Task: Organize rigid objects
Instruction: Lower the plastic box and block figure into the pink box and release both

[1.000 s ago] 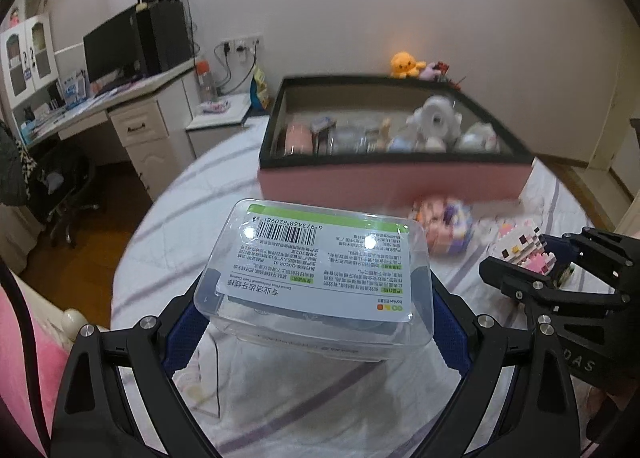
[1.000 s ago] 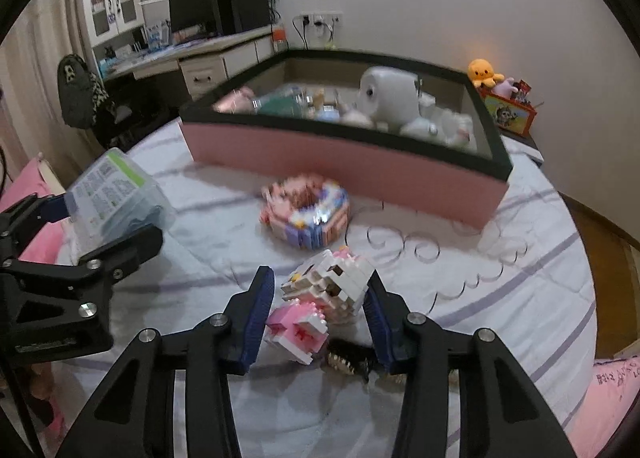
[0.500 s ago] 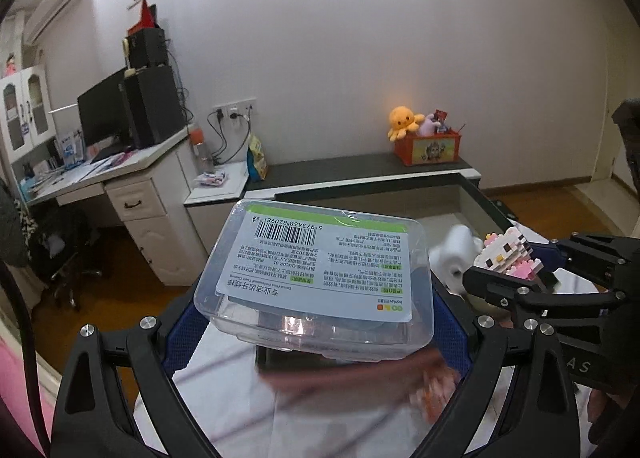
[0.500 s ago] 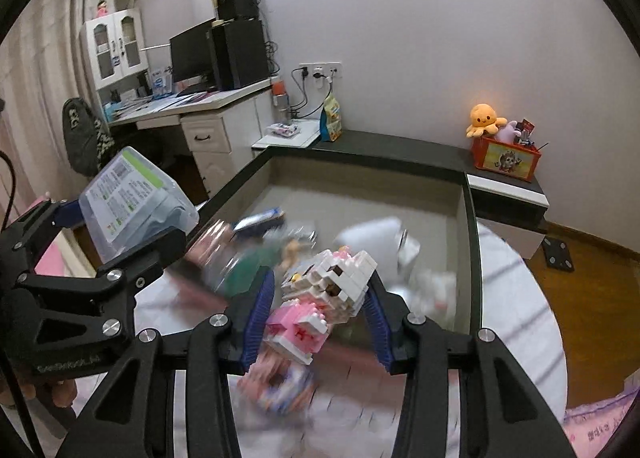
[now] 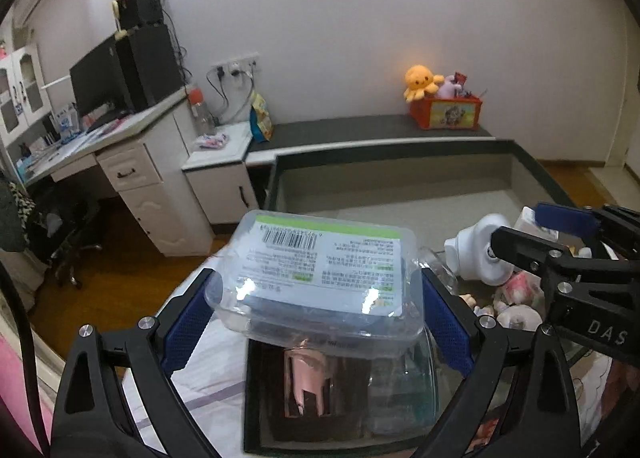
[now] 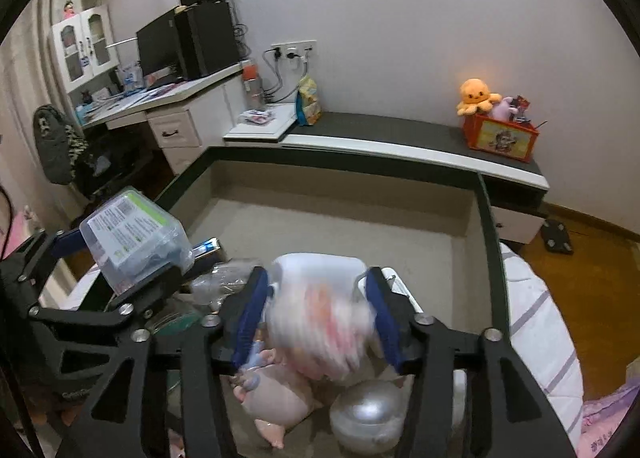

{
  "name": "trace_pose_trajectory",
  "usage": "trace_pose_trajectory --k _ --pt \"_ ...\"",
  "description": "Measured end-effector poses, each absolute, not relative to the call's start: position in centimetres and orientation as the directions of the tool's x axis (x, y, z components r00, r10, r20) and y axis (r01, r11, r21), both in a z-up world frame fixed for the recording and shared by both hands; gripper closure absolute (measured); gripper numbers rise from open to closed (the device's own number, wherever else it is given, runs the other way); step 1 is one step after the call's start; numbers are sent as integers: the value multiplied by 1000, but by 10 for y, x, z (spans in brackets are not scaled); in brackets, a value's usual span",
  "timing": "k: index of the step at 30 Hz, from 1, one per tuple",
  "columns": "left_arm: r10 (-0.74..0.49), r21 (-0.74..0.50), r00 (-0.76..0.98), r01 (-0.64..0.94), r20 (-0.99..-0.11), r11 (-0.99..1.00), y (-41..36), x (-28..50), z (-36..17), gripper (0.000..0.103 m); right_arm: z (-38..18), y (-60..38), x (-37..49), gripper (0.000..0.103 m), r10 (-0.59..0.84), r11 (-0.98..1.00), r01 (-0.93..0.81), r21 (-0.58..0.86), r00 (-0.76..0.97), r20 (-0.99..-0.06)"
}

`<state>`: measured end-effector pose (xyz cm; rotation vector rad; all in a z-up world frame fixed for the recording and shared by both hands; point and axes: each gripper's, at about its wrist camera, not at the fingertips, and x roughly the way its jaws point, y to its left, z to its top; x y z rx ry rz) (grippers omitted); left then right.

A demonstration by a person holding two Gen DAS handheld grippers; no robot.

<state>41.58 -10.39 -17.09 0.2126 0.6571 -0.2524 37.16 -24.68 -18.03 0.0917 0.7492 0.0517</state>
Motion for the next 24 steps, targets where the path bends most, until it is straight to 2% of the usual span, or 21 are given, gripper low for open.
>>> trace_pose_trajectory --k 2,3,4,11,16,24 --pt "-161 113 781 284 -603 952 -99 407 -163 3 -175 -250 364 28 64 995 6 104 750 -658" --pt "-165 104 793 276 -587 955 -95 401 -158 0 -170 -253 355 14 69 993 9 117 765 -641" --pt "-173 94 804 273 -569 957 -90 392 -151 0 -165 -254 347 12 85 991 -1 134 777 -624" --pt "-204 73 862 266 -464 961 -70 321 -108 0 -120 -238 286 12 111 991 -52 125 840 -530" --pt "-215 62 901 256 -377 965 -54 258 -76 0 -90 -211 228 12 115 993 -94 68 879 -463" --pt "-178 82 949 205 -260 975 -35 166 -45 0 -56 -182 143 12 90 996 -92 13 931 -353"
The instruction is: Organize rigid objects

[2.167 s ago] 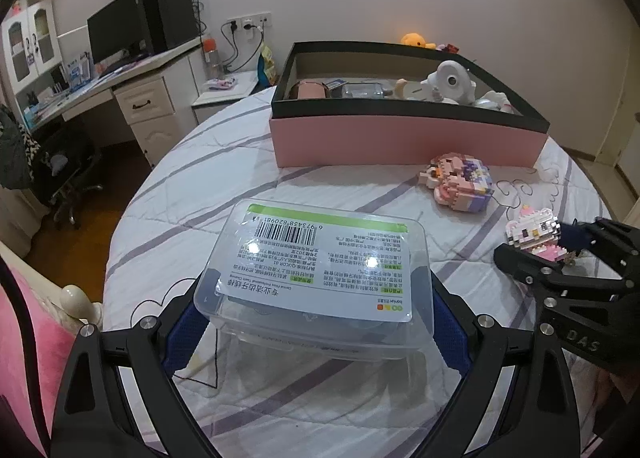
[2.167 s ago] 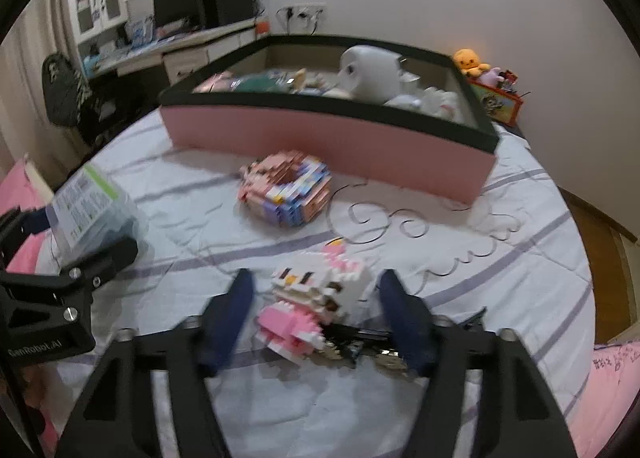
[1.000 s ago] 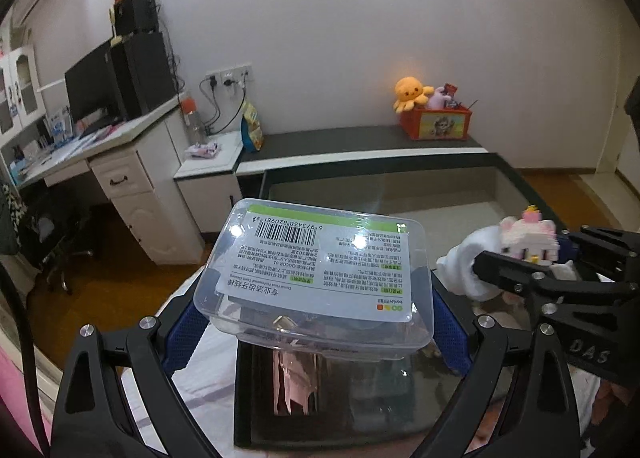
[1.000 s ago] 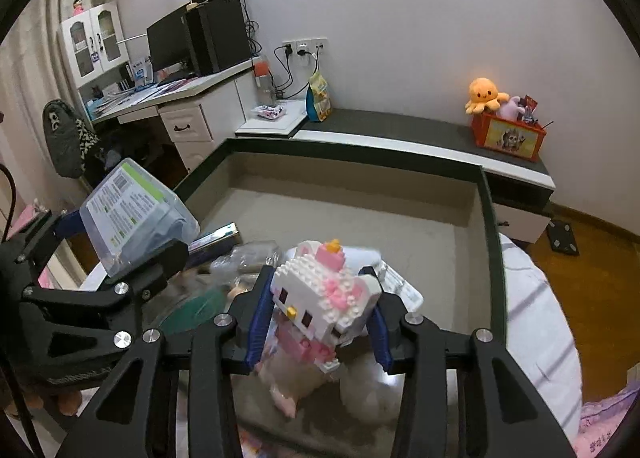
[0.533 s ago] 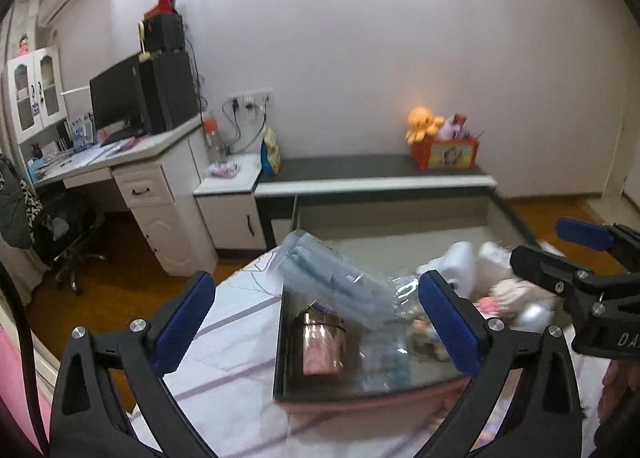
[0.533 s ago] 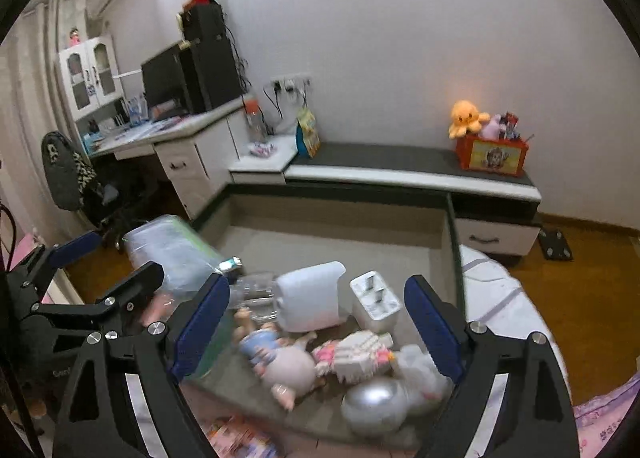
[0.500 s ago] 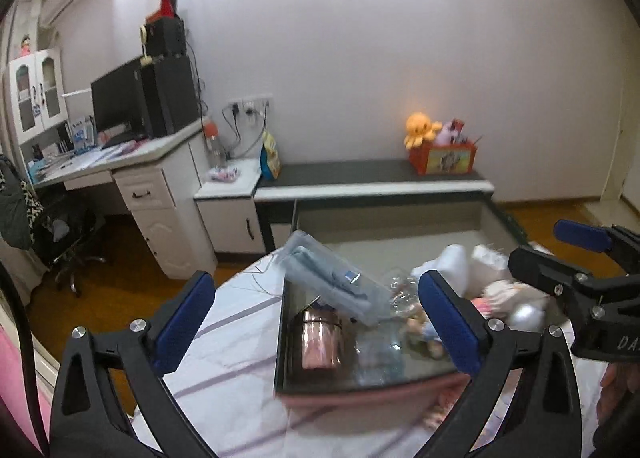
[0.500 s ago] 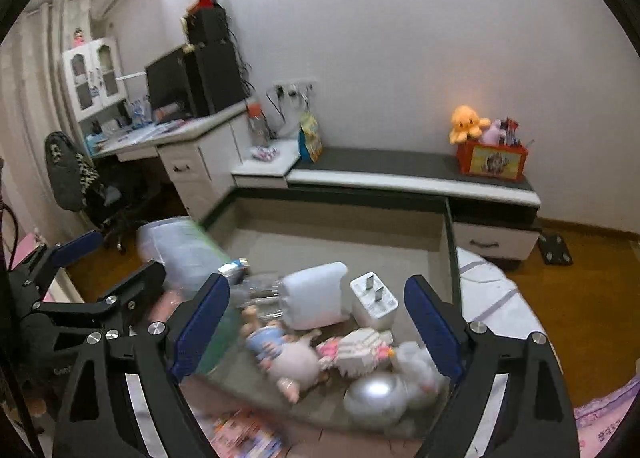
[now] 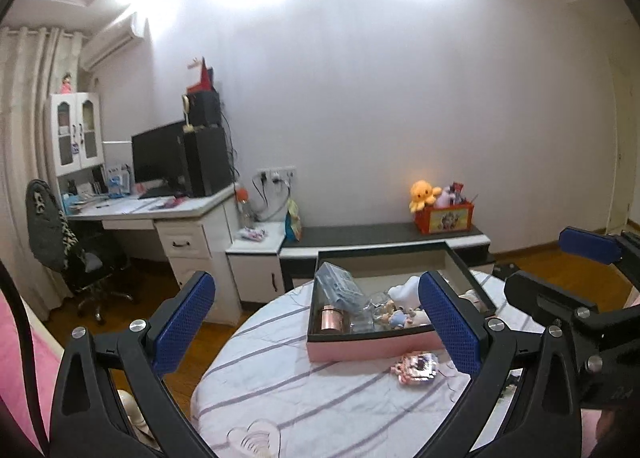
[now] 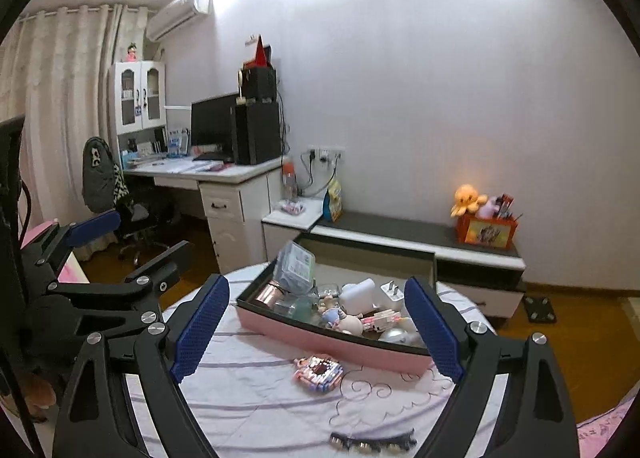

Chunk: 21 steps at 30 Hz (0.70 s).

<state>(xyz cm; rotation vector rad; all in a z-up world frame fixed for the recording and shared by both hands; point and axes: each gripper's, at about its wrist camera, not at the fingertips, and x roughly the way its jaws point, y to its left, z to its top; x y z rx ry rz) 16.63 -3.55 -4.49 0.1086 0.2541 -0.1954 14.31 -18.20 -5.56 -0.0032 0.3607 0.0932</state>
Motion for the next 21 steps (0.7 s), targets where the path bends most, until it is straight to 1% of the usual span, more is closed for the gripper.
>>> trace_pose_trajectory --k 3,12,21 --pt "-176 69 956 198 -235 978 -28 136 -39 0 -48 -177 116 12 91 996 -91 16 944 -318" --pt "-132 59 972 146 -194 988 -10 78 -29 0 -40 -158 60 12 99 995 -99 15 957 -273" --pt "-124 72 982 135 -146 988 -6 56 -18 0 -31 -155 38 12 115 993 -114 21 966 -232"
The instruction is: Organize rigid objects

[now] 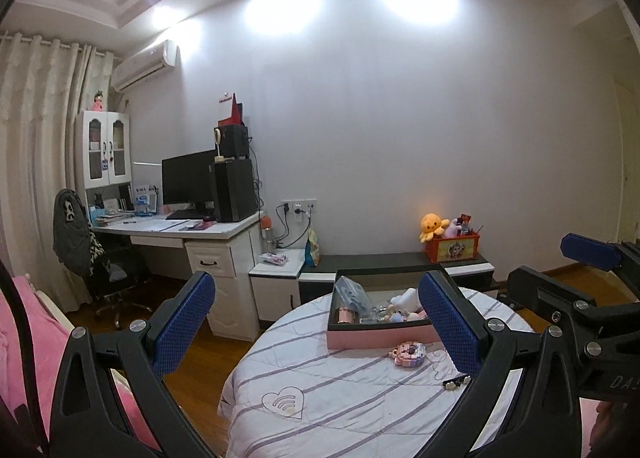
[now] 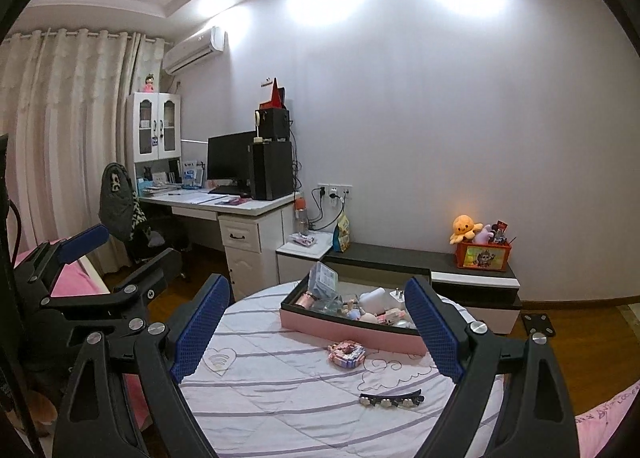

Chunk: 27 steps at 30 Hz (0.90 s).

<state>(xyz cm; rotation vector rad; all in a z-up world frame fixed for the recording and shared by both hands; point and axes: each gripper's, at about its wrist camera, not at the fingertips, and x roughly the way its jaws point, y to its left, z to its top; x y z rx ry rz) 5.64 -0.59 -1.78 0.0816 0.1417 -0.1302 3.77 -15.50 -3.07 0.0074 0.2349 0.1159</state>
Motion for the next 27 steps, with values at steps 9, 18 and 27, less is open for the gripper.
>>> trace_pose_trajectory --k 9,18,27 --pt "-127 68 983 137 -135 988 -6 52 -17 0 -31 -154 31 12 111 994 -110 18 969 -220" --pt "-125 71 983 135 -132 988 -9 51 -14 0 -32 -155 31 12 110 994 -109 17 970 -217" --pt "-129 67 983 139 -133 988 -11 51 -11 0 -32 -156 29 12 109 994 -108 16 971 -215"
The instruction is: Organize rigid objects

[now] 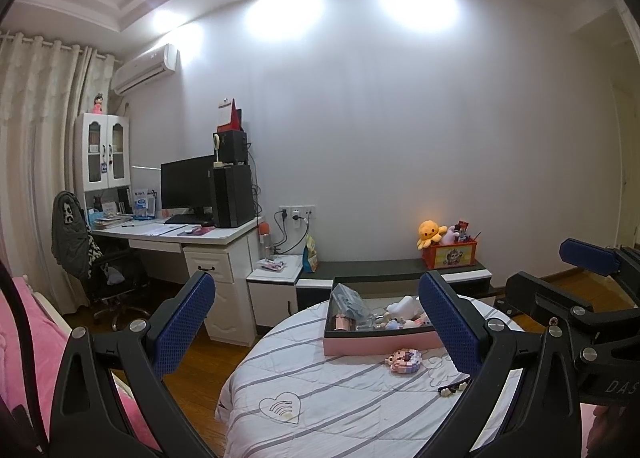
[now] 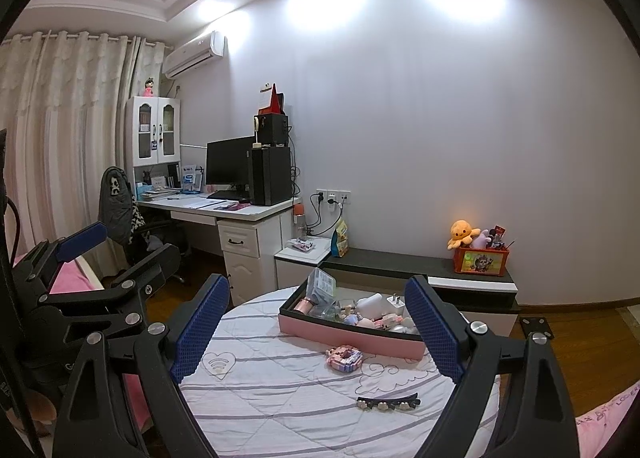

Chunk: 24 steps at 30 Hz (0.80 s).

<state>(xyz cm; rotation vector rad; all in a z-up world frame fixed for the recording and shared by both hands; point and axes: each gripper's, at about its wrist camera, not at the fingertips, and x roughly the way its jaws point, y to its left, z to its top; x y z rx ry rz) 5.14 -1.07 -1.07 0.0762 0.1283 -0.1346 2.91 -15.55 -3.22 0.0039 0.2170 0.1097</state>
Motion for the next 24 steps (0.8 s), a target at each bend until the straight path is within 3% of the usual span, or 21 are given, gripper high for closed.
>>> trace_pose_trajectory --k 24 --pt "-143 58 980 152 -135 987 -17 53 -8 0 -31 -157 27 12 106 994 -106 14 971 -215"
